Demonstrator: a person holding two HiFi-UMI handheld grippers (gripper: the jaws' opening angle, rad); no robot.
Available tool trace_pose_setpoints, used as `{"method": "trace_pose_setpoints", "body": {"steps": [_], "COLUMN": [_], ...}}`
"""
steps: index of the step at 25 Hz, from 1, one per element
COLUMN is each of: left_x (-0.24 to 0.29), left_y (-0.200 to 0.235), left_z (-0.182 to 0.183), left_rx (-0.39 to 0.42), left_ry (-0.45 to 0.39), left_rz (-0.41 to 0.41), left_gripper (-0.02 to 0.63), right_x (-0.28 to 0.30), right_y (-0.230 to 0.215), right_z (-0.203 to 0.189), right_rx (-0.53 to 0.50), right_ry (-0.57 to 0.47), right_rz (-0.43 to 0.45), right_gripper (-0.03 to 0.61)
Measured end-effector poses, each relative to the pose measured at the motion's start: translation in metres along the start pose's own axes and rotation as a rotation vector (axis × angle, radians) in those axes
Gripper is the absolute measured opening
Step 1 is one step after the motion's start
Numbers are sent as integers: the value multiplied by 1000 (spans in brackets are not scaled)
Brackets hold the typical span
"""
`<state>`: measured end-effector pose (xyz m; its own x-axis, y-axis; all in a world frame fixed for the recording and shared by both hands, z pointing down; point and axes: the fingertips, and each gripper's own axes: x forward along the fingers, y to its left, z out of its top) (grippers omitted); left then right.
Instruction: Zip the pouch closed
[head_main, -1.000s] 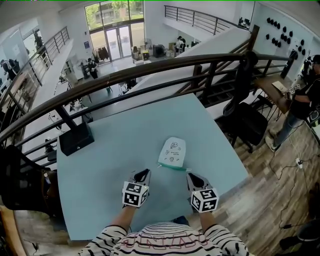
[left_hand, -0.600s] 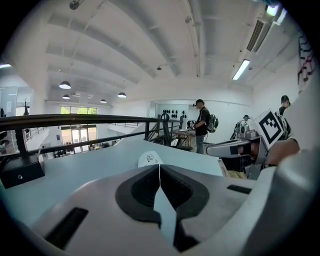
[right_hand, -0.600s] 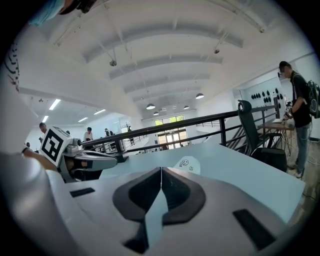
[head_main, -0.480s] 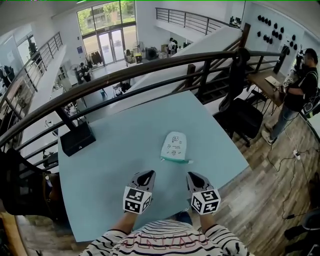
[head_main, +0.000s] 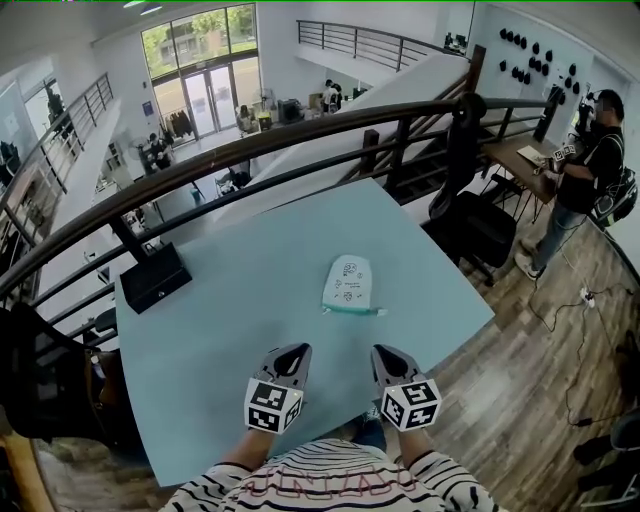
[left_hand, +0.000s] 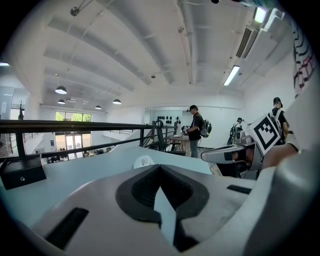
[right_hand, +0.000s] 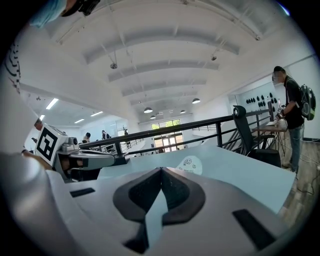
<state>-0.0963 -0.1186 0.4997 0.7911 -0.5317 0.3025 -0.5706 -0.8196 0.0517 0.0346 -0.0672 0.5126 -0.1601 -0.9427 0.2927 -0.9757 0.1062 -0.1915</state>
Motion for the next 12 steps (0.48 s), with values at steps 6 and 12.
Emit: {"method": "trace_pose_setpoints", "body": {"steps": [6, 12], "left_x": [-15, -23], "left_y": [-8, -11], "left_z": [-9, -12], "left_rx": [2, -19], "left_ry": [1, -9], "left_rz": [-29, -43], "left_gripper": [25, 26], "right_x": [-12, -18], "right_y": [16, 26], "right_z": [-8, -12], "right_rx": [11, -1], "right_ry": [-7, 0], "right_rz": [-13, -20], "right_gripper": [28, 26]}}
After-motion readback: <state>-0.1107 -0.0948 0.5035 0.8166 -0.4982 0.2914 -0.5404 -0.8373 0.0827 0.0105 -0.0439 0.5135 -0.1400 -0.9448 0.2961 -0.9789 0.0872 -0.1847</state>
